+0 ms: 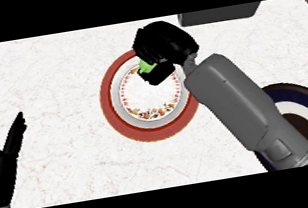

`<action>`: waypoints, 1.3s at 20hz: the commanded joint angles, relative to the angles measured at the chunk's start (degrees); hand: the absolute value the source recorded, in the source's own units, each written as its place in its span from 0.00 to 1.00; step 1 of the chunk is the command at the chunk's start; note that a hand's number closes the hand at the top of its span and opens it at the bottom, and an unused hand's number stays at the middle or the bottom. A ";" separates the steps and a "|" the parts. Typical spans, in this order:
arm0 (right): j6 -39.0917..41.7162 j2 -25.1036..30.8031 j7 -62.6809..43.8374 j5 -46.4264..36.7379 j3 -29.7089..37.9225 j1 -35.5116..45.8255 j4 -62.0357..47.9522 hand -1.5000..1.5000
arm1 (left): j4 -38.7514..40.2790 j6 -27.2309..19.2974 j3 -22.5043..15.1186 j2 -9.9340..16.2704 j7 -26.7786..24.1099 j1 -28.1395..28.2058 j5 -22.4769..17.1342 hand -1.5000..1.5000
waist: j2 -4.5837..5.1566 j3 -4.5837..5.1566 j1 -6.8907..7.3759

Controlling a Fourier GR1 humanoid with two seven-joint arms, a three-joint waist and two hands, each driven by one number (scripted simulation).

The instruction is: Pick the eggplant from the plate and place it in the plate

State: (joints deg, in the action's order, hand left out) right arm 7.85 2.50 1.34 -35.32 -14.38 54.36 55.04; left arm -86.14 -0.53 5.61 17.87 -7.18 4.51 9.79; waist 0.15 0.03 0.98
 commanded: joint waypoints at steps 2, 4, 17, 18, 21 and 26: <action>-4.71 -2.40 -0.37 3.78 -7.00 2.87 -9.33 1.00 | 0.30 -0.07 -0.67 -0.91 -2.18 0.76 1.18 0.50 | 0.21 0.00 1.12; -5.62 -2.44 -1.75 9.80 -2.79 -1.91 -8.86 1.00 | -1.45 -0.81 -1.31 -1.23 2.10 -1.49 1.81 0.50 | 0.21 -0.06 1.01; -21.96 -2.50 2.49 28.02 -6.56 0.99 -15.51 0.00 | 0.49 -0.06 0.20 -1.43 -0.23 -1.27 1.82 0.50 | 0.15 -0.06 1.14; -21.81 -2.50 1.74 28.25 -2.00 3.66 -15.82 0.00 | -0.30 0.67 0.74 -0.56 -1.66 1.47 1.43 0.50 | 0.01 -0.06 0.77; -22.68 -1.01 2.90 29.06 2.51 3.83 -16.88 0.00 | 1.14 0.05 0.41 -1.88 -2.70 1.94 1.83 0.50 | -0.05 -0.04 -0.21; -18.39 2.97 8.87 36.03 11.06 2.16 -20.08 0.00 | -0.13 1.67 1.98 -0.45 0.96 -1.29 0.22 0.50 | 0.25 -0.08 -0.15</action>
State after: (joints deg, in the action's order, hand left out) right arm -13.20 3.24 7.40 -4.08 -9.12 57.03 36.03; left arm -86.48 0.51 6.82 17.07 -7.65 4.78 10.74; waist 0.31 -0.03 1.17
